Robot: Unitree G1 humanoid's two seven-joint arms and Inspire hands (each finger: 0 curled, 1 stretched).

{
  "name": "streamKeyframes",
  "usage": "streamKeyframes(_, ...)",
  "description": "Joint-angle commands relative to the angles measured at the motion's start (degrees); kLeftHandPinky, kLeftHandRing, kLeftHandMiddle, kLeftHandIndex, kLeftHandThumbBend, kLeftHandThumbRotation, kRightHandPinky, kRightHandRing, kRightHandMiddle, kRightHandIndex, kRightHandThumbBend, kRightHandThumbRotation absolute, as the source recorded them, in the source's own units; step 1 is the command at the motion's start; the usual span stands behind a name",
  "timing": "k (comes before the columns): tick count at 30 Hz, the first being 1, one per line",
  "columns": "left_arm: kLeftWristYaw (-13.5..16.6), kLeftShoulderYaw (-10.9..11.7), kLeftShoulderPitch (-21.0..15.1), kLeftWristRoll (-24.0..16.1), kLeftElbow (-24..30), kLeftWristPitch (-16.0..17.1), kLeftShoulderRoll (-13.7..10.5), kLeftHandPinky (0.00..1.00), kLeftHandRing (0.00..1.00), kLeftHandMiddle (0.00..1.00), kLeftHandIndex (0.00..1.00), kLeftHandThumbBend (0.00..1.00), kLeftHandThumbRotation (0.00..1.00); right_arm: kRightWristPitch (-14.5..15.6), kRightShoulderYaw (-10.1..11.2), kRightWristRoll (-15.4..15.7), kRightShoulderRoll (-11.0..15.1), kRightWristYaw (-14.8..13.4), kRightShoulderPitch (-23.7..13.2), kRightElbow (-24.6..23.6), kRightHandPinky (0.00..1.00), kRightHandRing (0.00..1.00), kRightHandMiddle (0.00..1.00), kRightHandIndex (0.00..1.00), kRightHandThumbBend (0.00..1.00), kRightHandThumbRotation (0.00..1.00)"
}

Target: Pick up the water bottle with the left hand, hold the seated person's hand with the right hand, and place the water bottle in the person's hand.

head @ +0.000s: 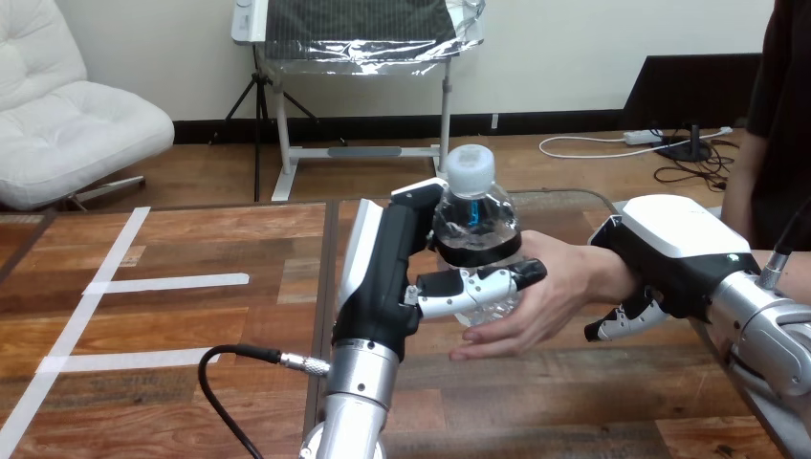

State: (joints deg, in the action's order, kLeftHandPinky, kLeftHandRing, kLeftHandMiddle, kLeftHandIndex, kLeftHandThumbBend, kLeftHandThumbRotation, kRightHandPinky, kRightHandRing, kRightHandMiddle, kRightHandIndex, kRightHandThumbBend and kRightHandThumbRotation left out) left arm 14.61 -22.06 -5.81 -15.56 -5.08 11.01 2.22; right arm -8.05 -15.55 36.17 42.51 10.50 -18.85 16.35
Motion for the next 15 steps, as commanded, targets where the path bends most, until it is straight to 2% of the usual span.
streamKeyframes(1,0.97,-1.09,-2.73,1.21,0.4,1.5,7.21,0.37,0.4,0.43,0.45,0.69,0.0,0.27,2.33,0.03,0.57,-1.08,-1.38,-1.0,0.13,0.19,0.27,0.31,0.76,0.0)
streamKeyframes(15,2.26,-2.74,-3.56,1.26,-0.84,2.0,8.24,0.36,0.4,0.43,0.44,0.7,0.0,0.58,2.36,0.08,0.61,-0.36,-1.55,-1.01,0.13,0.2,0.28,0.31,0.75,0.0)
